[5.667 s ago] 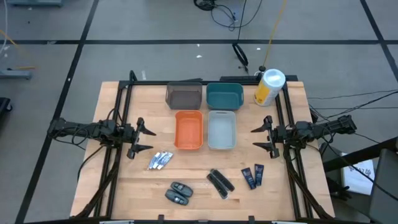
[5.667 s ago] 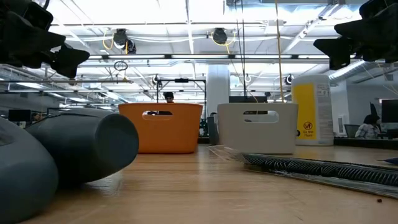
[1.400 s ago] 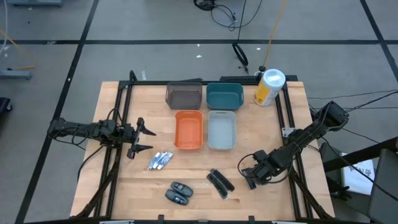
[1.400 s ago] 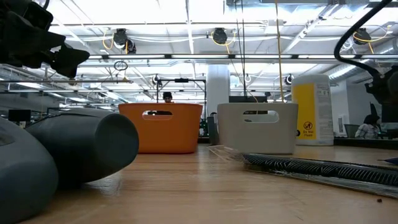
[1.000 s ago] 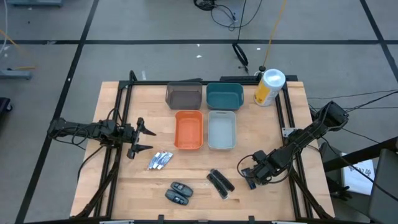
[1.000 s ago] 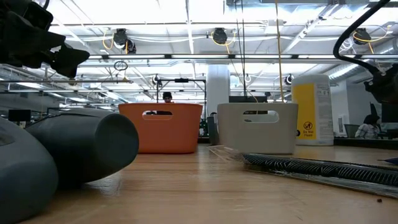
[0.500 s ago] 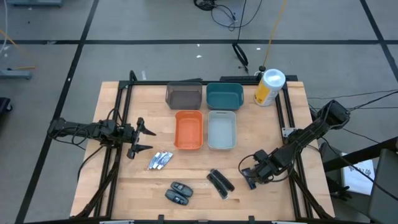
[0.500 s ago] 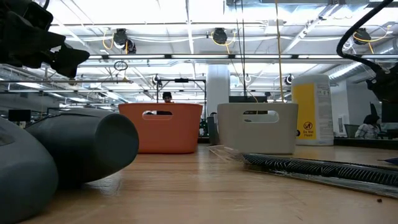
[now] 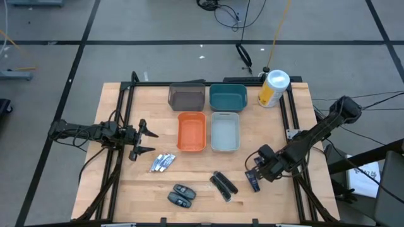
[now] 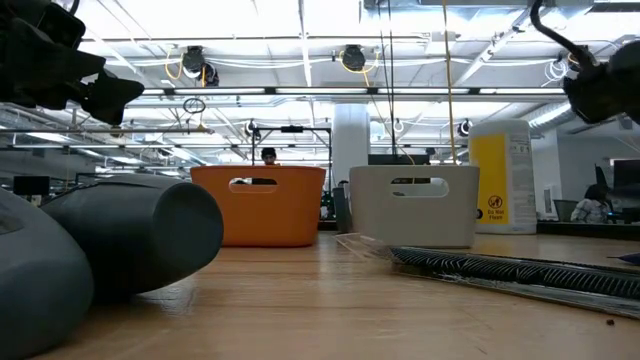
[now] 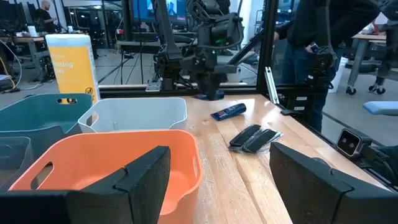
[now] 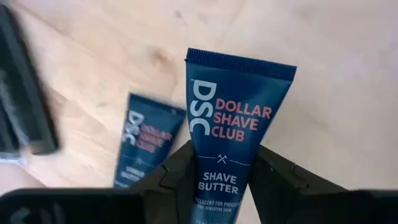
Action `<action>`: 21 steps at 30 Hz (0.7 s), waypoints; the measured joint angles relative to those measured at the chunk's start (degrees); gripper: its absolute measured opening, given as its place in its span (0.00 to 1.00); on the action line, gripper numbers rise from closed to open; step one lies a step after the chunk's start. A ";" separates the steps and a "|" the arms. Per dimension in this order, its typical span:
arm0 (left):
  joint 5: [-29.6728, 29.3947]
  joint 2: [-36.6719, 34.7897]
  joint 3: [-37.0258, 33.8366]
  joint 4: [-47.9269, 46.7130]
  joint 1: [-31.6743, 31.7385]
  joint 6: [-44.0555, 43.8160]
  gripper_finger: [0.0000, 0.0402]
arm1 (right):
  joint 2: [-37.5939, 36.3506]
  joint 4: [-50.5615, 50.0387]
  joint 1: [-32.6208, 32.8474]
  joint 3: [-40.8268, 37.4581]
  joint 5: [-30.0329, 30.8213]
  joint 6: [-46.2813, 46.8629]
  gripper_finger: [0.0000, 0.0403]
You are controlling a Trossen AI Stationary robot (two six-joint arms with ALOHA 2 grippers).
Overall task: Pick & Place Travel size toiletries
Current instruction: Put the right blue shave cream into the dark blue bin
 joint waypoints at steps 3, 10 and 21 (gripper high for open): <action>0.00 0.00 0.00 0.00 -0.02 0.00 0.68 | -1.12 0.47 0.00 0.02 2.34 -1.34 0.30; 0.00 0.00 0.00 0.00 -0.01 -0.03 0.68 | -1.67 2.28 -0.04 0.02 4.70 -5.14 0.30; 0.00 0.00 0.00 0.00 0.00 -0.02 0.68 | -1.69 8.52 -2.25 0.11 14.69 -18.40 0.30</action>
